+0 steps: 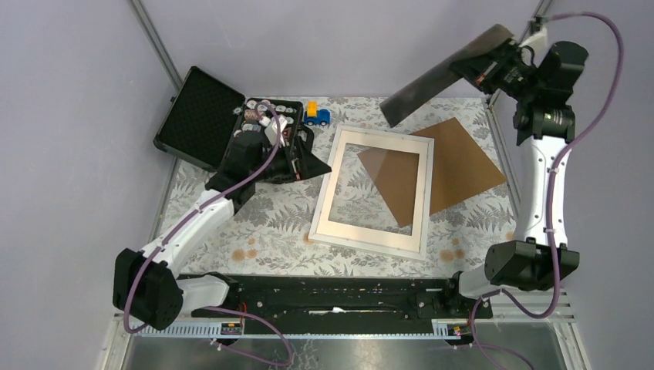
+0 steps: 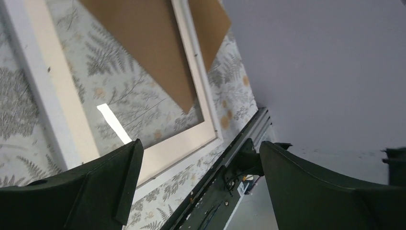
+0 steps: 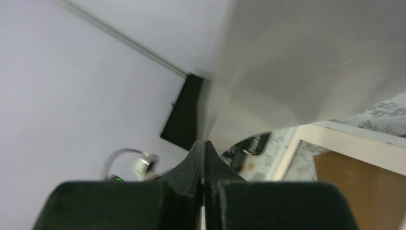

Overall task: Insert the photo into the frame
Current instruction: Turn over the photo from the photo frame.

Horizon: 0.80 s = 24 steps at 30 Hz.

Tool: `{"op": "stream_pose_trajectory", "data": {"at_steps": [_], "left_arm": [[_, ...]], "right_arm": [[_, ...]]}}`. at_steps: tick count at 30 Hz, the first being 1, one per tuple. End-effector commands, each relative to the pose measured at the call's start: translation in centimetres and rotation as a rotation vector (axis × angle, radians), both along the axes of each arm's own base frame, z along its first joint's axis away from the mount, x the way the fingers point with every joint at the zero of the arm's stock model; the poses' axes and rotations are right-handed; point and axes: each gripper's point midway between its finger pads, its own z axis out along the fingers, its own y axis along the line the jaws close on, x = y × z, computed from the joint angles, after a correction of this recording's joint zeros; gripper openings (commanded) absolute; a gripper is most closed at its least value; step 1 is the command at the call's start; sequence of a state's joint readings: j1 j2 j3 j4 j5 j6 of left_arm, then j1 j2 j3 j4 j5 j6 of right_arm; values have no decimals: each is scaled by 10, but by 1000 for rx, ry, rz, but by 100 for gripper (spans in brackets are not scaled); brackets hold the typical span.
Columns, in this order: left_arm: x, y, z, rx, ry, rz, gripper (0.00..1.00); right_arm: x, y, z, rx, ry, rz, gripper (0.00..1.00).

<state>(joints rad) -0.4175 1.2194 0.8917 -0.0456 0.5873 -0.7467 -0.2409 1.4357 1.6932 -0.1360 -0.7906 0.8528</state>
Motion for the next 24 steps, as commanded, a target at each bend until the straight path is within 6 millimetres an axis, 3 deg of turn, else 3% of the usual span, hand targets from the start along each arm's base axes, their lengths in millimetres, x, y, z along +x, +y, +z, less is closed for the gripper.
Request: {"op": "stream_pose_trajectory", "data": {"at_steps": [1,4,8,11,13,16,20,24], "left_arm": [[-5,-2,82,-54,-224,-70,99],[-4,2,94,-53,-242,-40,99],[1,17,84,24,-235,47,99],[1,33,79,92,-255,116,99],[0,44,77,123,-268,165,99],[-1,57,76,113,-242,248,99],[3,75,64,145,-218,363,99],[7,103,47,259,-221,481,99]], "right_arm": [[-24,37,-21,-324,-30,208,0],[-23,26,-29,-624,-49,131,0],[-15,1,-8,-781,-88,-28,0],[-21,12,1,-881,-146,-43,0],[-24,23,-6,-966,-142,-54,0],[-30,53,-38,-1100,-112,11,0],[-33,72,-111,-1376,51,29,0],[-49,95,-168,-1601,148,47,0]]}}
